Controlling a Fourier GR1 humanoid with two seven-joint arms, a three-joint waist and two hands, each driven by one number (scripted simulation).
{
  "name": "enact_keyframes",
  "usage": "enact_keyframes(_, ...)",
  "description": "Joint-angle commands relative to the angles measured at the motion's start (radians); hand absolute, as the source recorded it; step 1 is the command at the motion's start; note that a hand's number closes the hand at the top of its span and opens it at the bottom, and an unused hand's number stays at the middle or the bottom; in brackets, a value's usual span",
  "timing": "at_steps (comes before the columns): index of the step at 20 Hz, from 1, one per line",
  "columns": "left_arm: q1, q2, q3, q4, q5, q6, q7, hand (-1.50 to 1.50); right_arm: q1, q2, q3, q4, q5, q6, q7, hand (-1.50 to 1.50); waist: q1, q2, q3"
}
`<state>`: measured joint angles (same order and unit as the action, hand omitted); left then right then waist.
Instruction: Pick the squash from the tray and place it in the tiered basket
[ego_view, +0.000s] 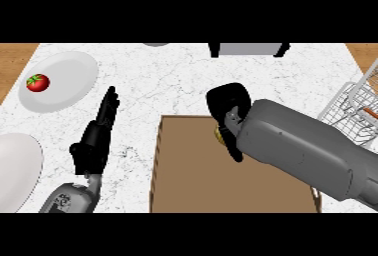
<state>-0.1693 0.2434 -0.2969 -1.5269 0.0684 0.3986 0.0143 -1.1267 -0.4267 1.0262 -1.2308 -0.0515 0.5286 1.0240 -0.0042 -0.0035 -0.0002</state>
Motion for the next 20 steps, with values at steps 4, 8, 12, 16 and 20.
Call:
enact_keyframes(4, -0.025, 0.001, 0.037, -0.002, -0.006, -0.024, 0.033, 0.0, 0.093, 0.023, -0.037, -0.036, 0.071, 0.05, 0.103, -1.5, -0.001, 0.0, 0.0)
enact_keyframes(8, 0.051, -0.001, 0.027, -0.045, -0.018, -0.032, 0.002, 0.0, 0.088, 0.063, -0.096, -0.045, 0.06, 0.074, 0.16, -1.5, 0.004, -0.001, 0.0)
enact_keyframes(12, -0.031, -0.017, 0.049, -0.016, -0.025, -0.039, 0.036, 0.0, 0.063, 0.102, -0.125, 0.136, 0.14, 0.09, 0.025, -1.5, 0.012, 0.004, 0.0)
enact_keyframes(16, -0.001, -0.023, 0.038, -0.014, -0.048, -0.038, 0.024, 0.0, 0.213, 0.073, -0.082, -0.002, 0.187, 0.05, 0.083, -1.5, -0.003, -0.001, 0.0)
enact_keyframes(20, -0.004, -0.049, 0.034, -0.007, -0.066, -0.039, 0.017, 0.0, 0.186, 0.166, -0.125, 0.055, 0.222, 0.065, 0.111, -1.5, 0.004, 0.002, 0.0)
